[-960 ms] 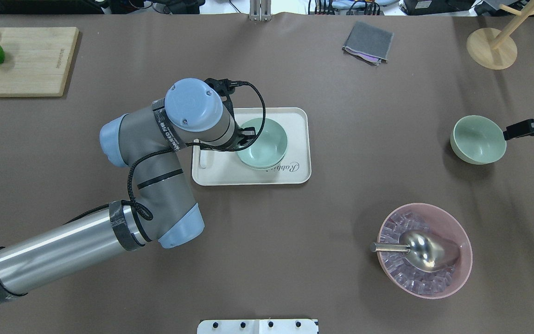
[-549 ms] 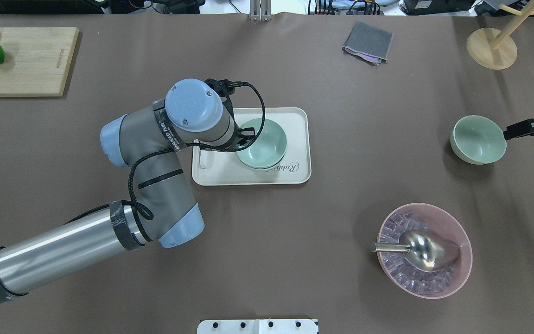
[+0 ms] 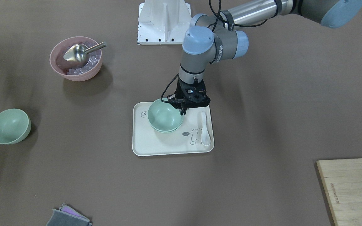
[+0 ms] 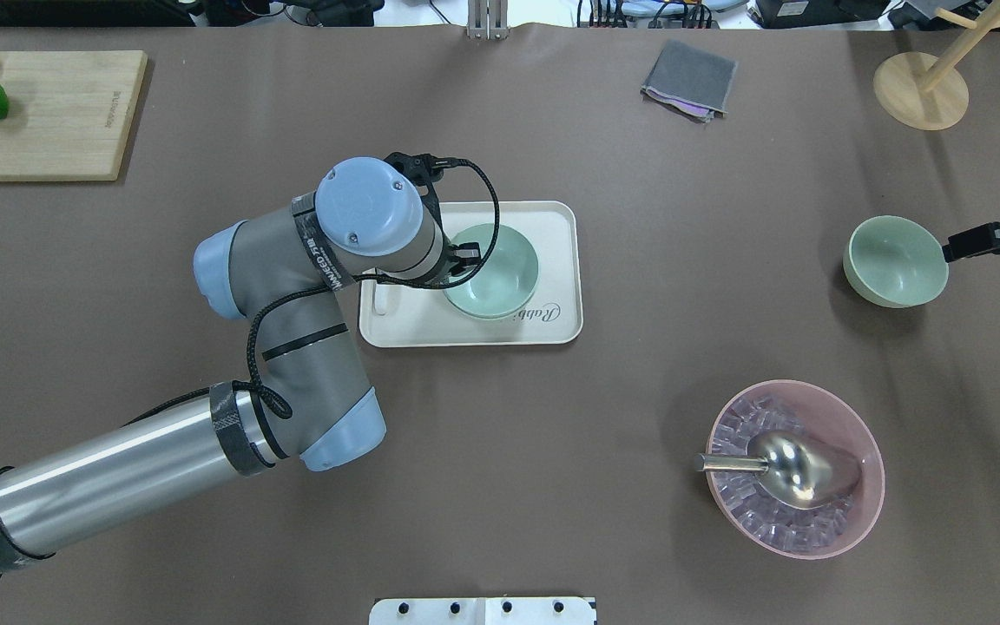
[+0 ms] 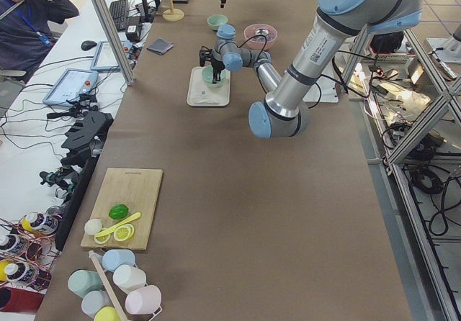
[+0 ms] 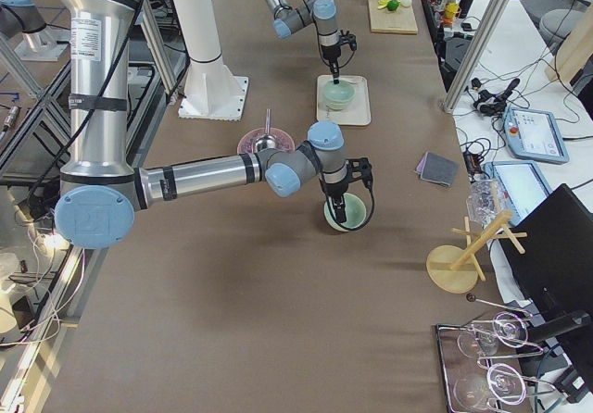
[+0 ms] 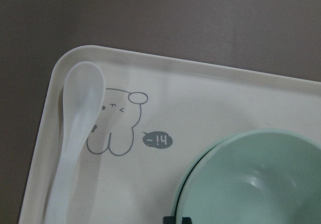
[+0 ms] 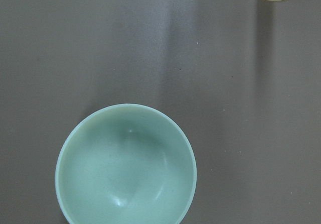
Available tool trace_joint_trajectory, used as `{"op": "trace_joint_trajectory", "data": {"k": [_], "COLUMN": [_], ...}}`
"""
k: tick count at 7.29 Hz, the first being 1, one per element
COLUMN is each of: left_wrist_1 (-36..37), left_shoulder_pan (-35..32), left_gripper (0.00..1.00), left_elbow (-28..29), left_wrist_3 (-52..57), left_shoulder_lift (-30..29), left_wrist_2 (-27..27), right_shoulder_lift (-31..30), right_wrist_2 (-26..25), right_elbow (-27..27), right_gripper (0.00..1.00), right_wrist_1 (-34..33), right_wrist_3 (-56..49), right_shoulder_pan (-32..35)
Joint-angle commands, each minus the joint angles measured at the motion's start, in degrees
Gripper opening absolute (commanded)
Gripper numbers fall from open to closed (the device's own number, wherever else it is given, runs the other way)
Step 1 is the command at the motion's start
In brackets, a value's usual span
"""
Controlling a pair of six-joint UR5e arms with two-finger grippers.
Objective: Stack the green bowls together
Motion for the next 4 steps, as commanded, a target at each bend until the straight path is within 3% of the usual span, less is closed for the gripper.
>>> {"op": "trace_joint_trajectory", "data": {"k": [1,2,4], "left_wrist_1": [-0.22,-0.31,-0.40], "left_shoulder_pan": [0.08,0.08,-0.01], "left_gripper": [0.00,0.13,0.80], "left_elbow": [-0.01,-0.19,-0.63], "left_wrist_3": [0.24,0.33,0.77], "left_shoulder_lift": [-0.01,0.08,0.08], "left_wrist_2": [0.08,0.08,-0.18], "right_shoulder_lift": [-0.01,-0.01,0.07], "right_wrist_2": [0.00,0.00,0.00], "right_elbow": [-0.08,-0.08,-0.08], "right_gripper": [1.00,1.00,1.00], "right_wrist_1": [-0.02,-0.02,-0.02], "right_wrist_3": [0.00,0.00,0.00], "right_shoulder_pan": [-0.08,-0.08,0.01]}}
